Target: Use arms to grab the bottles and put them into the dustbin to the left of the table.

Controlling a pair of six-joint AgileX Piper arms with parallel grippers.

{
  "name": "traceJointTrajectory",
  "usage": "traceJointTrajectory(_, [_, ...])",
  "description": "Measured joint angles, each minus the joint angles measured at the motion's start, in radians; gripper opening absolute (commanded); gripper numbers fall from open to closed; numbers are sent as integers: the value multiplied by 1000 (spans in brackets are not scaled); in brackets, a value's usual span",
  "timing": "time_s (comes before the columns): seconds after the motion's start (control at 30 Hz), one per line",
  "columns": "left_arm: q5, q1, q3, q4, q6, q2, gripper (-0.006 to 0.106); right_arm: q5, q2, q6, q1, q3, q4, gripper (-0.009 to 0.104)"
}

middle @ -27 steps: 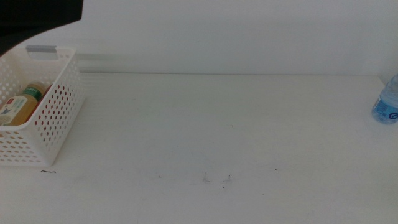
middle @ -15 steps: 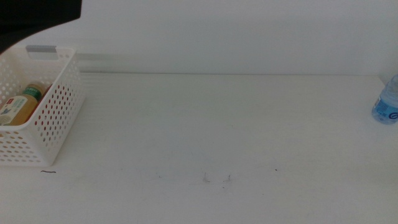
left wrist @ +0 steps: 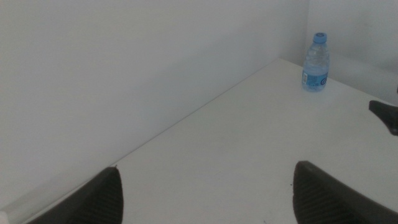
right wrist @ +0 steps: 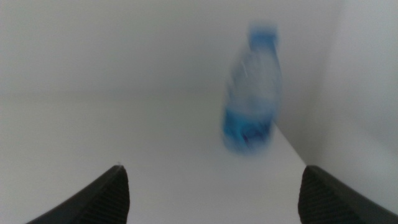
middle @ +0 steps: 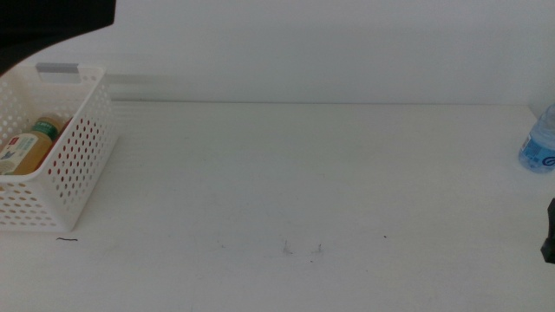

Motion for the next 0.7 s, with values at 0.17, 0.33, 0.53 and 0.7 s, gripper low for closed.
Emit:
traceJointTrajectory(0.17, [-5,0,0,0,0,0,93,-13,215,0,0,-101,76,92])
traceJointTrajectory(0.33, [-15,0,0,0,0,0,93,-14,345,2,0,-217,103,92])
traceJointTrajectory(0.53, [-15,0,0,0,0,0,93,-19,452,2,-13,-363,136,92])
traceJointTrajectory(0.7, [-15,0,0,0,0,0,93,-26,526,-18,-45,-456,172,92])
